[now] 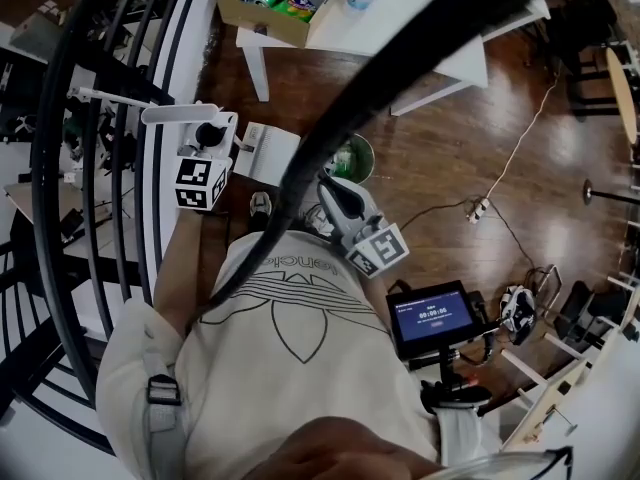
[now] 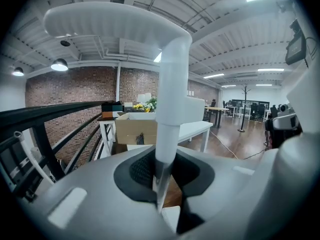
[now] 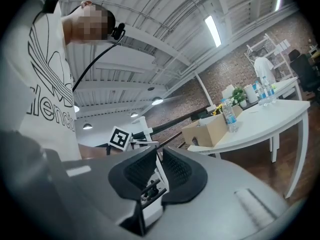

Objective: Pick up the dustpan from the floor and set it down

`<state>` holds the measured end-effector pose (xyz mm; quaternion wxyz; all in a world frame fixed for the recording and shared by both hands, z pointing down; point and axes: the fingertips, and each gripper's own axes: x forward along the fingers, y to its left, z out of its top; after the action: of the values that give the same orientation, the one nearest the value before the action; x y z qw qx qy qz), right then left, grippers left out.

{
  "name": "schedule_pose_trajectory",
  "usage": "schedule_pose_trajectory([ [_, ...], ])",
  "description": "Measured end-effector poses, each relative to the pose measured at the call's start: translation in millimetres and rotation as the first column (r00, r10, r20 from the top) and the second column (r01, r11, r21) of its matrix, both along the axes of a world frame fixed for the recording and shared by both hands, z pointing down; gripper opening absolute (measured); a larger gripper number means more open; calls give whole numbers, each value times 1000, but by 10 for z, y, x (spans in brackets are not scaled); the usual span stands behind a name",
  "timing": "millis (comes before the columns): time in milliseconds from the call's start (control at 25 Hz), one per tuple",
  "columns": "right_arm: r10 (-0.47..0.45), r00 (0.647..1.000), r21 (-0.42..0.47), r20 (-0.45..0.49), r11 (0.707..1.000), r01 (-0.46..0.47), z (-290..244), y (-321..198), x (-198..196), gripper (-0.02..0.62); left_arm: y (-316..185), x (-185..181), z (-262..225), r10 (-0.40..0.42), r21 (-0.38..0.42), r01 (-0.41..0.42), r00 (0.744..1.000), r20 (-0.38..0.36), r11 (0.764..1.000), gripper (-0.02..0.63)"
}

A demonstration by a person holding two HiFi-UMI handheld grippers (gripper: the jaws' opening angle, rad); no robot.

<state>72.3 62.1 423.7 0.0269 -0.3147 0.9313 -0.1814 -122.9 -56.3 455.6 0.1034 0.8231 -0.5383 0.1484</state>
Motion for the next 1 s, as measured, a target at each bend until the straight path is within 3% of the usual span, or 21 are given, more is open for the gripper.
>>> schedule_pose_trajectory([
  [400, 23, 1000, -4, -2, 1000, -23, 2, -8, -18, 43, -57, -100, 112, -13, -16, 13, 1000, -1, 1000, 84],
  [640, 27, 999, -52, -18, 998, -28, 58, 39, -8, 43, -59, -155, 333, -27, -51, 27, 1000, -6, 998, 84],
  [1000, 37, 997, -150, -67, 988, -47, 541, -3, -35, 43, -326, -286, 1020, -46, -57, 45, 999, -6, 997, 84],
])
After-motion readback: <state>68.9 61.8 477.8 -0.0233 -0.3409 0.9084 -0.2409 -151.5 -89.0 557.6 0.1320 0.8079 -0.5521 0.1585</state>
